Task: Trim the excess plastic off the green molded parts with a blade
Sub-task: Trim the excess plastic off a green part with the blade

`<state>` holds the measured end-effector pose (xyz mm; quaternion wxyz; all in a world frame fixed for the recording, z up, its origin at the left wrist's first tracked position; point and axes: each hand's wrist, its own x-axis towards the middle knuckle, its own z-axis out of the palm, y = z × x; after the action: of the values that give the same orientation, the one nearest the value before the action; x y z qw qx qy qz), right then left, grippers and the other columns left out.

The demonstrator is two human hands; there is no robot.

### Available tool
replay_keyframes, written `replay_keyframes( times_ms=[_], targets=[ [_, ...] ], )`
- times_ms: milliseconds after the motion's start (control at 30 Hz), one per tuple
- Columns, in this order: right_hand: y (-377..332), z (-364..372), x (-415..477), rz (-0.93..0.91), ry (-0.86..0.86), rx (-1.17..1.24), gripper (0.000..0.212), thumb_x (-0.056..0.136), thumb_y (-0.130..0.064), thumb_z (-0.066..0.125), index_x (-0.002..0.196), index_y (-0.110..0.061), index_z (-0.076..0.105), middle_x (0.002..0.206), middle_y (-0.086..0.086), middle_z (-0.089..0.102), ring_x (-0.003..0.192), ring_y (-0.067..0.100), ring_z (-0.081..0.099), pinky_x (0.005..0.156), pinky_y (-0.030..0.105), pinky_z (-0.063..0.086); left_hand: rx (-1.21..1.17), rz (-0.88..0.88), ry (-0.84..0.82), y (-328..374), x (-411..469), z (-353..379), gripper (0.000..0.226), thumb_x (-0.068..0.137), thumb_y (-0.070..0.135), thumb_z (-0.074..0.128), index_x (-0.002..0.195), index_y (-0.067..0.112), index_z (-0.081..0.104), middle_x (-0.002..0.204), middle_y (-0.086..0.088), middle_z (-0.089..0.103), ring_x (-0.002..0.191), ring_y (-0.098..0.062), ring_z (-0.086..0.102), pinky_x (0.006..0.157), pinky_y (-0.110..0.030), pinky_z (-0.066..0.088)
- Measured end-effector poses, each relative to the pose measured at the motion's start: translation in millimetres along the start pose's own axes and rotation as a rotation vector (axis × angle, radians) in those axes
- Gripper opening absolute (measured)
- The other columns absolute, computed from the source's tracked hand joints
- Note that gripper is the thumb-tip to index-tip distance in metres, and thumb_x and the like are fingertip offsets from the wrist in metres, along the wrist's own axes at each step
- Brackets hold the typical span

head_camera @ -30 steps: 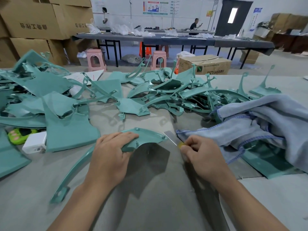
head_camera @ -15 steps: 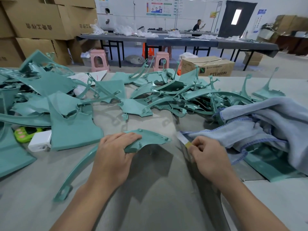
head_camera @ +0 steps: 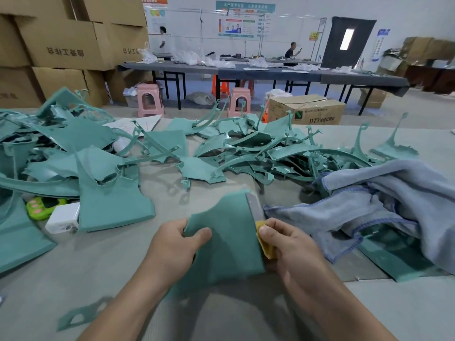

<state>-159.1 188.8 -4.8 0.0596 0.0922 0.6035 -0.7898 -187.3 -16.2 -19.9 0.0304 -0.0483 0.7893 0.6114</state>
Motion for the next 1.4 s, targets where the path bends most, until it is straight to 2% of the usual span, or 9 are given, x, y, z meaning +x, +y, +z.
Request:
replay_keyframes(
  times_ms=[200, 367, 433, 533, 667, 867, 1000, 1200, 1400],
  targets=[
    [-1.0, -4.5, 1.4, -0.075, 0.148, -0.046, 0.026, 0.095, -0.001, 0.065, 0.072, -0.013, 0.068, 0.073, 0.009, 0.070, 0.063, 0.014, 0.063, 0.052, 0.026, 0.053, 0.768, 0.347, 0.454, 4.9, -18.7, 5.3, 0.053, 0.081, 0.044, 0.077, 0.131, 0.033, 0.064, 0.108, 0.006, 0.076, 0.097, -0.026, 0.070, 0.078, -0.035, 0.054],
    [-0.7, -7.2, 5.9, 0.002, 0.184, 0.218, 0.008, 0.097, -0.002, 0.061, 0.089, -0.001, 0.063, 0.087, 0.021, 0.070, 0.072, 0.025, 0.069, 0.052, 0.029, 0.057, 0.795, 0.560, -0.003, 7.0, -37.5, 24.1, 0.079, 0.071, 0.055, 0.060, 0.148, 0.047, 0.041, 0.141, 0.029, 0.054, 0.128, 0.007, 0.044, 0.107, -0.009, 0.029],
    [-4.3, -9.3, 5.1, 0.013, 0.138, 0.311, 0.008, 0.097, -0.001, 0.059, 0.089, -0.001, 0.062, 0.089, 0.022, 0.071, 0.074, 0.025, 0.071, 0.057, 0.031, 0.060, 0.789, 0.603, -0.013, -3.5, -33.9, 34.2, 0.075, 0.084, 0.043, 0.066, 0.153, 0.043, 0.036, 0.150, 0.027, 0.046, 0.137, 0.004, 0.039, 0.117, -0.015, 0.024],
    [-8.8, -12.2, 0.9, -0.081, 0.045, 0.215, 0.014, 0.097, -0.002, 0.060, 0.084, -0.002, 0.064, 0.083, 0.022, 0.073, 0.067, 0.024, 0.071, 0.059, 0.029, 0.060, 0.592, 0.601, 0.221, -1.7, -26.2, 31.6, 0.038, 0.094, 0.027, 0.067, 0.132, 0.030, 0.066, 0.115, 0.010, 0.073, 0.102, -0.011, 0.066, 0.089, -0.022, 0.047],
    [-5.3, -13.0, -3.5, -0.361, 0.003, -0.274, 0.026, 0.096, -0.006, 0.066, 0.072, -0.016, 0.068, 0.073, 0.016, 0.072, 0.062, 0.021, 0.063, 0.058, 0.031, 0.054, 0.422, 0.563, 0.314, -3.3, -11.8, 16.4, 0.013, 0.094, 0.027, 0.069, 0.106, 0.031, 0.071, 0.068, 0.033, 0.062, 0.074, 0.008, 0.059, 0.064, -0.003, 0.037],
    [10.4, 2.5, -1.1, -0.452, -0.006, -0.625, 0.020, 0.086, -0.043, 0.061, 0.078, -0.025, 0.066, 0.067, -0.002, 0.068, 0.058, 0.010, 0.059, 0.059, 0.040, 0.054, 0.418, 0.563, 0.282, -6.8, -7.9, 14.0, 0.011, 0.096, 0.028, 0.068, 0.100, 0.037, 0.064, 0.070, 0.032, 0.060, 0.065, 0.009, 0.054, 0.060, -0.009, 0.039],
    [6.6, -13.8, 19.5, -0.347, 0.302, -0.670, 0.021, 0.094, -0.029, 0.067, 0.075, -0.020, 0.067, 0.067, -0.004, 0.071, 0.057, 0.009, 0.062, 0.062, 0.043, 0.056, 0.404, 0.549, 0.282, -7.9, -7.8, 13.3, 0.008, 0.096, 0.026, 0.068, 0.099, 0.029, 0.076, 0.070, 0.032, 0.060, 0.066, 0.008, 0.054, 0.061, -0.008, 0.038],
    [6.8, -5.1, 18.0, -0.539, -0.045, -0.496, 0.019, 0.090, -0.036, 0.064, 0.077, -0.022, 0.064, 0.063, 0.005, 0.063, 0.051, 0.012, 0.052, 0.046, 0.033, 0.045, 0.378, 0.539, 0.256, -8.3, -6.6, 13.1, 0.012, 0.096, 0.025, 0.068, 0.103, 0.028, 0.078, 0.068, 0.035, 0.060, 0.067, 0.011, 0.056, 0.060, -0.006, 0.038],
    [1.0, -15.3, 39.0, -0.352, 0.286, -0.510, 0.022, 0.096, -0.025, 0.065, 0.075, -0.017, 0.064, 0.065, -0.001, 0.069, 0.059, 0.011, 0.058, 0.055, 0.029, 0.046, 0.346, 0.539, 0.232, -10.2, -6.1, 13.2, 0.018, 0.096, 0.021, 0.068, 0.109, 0.028, 0.078, 0.068, 0.040, 0.060, 0.068, 0.019, 0.055, 0.060, -0.002, 0.037]
  ],
)
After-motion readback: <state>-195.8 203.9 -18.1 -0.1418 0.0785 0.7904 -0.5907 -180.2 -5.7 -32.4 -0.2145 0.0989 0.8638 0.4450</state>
